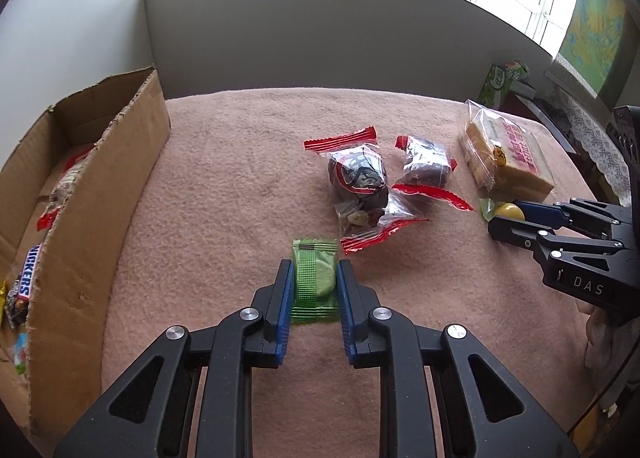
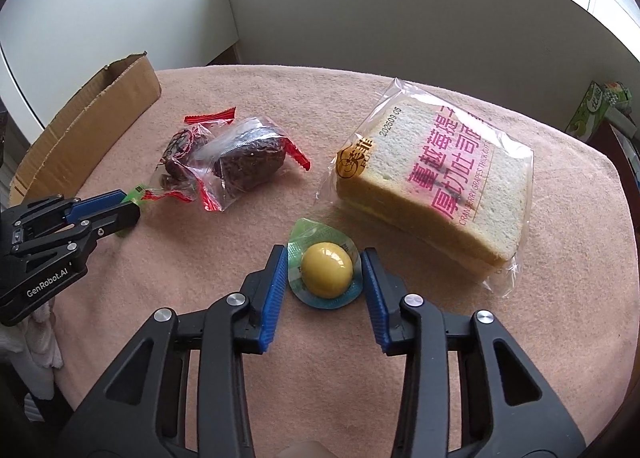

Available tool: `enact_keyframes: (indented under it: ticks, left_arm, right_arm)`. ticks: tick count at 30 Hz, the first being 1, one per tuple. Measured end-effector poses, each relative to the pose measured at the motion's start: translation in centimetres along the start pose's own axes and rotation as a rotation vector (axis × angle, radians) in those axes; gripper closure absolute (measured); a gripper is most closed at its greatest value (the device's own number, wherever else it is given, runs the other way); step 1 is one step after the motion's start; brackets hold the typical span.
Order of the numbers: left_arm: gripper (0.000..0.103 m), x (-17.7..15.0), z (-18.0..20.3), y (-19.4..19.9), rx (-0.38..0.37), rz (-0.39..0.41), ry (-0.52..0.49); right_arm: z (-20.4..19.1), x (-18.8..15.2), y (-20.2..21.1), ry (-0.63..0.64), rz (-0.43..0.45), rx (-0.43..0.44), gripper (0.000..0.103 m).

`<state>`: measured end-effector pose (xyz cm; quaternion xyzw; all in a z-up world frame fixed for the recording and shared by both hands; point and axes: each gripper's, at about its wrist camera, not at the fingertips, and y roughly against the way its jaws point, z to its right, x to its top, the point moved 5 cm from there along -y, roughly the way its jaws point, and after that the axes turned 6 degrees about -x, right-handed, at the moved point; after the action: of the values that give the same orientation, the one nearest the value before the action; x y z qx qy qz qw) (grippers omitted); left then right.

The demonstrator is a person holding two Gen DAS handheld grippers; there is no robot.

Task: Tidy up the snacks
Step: 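Grasp the green candy with the left tool while the right tool grasps the yellow candy, then carry both held candies into the box and open both tools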

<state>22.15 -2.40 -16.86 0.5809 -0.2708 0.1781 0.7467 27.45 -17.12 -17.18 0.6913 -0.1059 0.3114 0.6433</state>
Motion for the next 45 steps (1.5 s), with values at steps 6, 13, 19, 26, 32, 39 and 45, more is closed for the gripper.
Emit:
enact_keyframes:
  ticks: [6, 13, 19, 26, 32, 39, 45]
  left_arm:
    - [0.084, -0.4, -0.4, 2.2, 0.009, 0.037, 0.004]
    - [0.084, -0.2, -1.4, 6.9, 0.025, 0.120, 0.014]
    - [0.084, 0.4, -3.6, 10.6, 0.063, 0.188, 0.046]
    - [0.084, 0.1, -8.6, 14.0, 0.147, 0.214, 0.122]
    - [0.084, 0.0, -12.3, 14.9, 0.189, 0.225, 0.186]
    - [0.076, 0.2, -15.9, 13.4, 0.193, 0.195, 0.215]
    - [0.072, 0.7, -18.3, 12.6, 0.166, 0.113, 0.256]
  right_arm:
    - [-0.9, 0.0, 2.4, 0.013, 0.037, 0.008, 0.069]
    - [-3.9, 1.7, 5.9, 0.044, 0.105, 0.073, 0.069]
    - [-9.8, 4.7, 8.3, 0.119, 0.163, 0.180, 0.069]
    - [-18.9, 8.4, 10.0, 0.250, 0.219, 0.273, 0.069]
    - [-25.3, 11.2, 8.5, 0.327, 0.220, 0.325, 0.069]
    - [-28.6, 14.9, 4.4, 0.410, 0.183, 0.325, 0.044]
    - [-28.8, 18.4, 3.2, 0.392, 0.049, 0.316, 0.044]
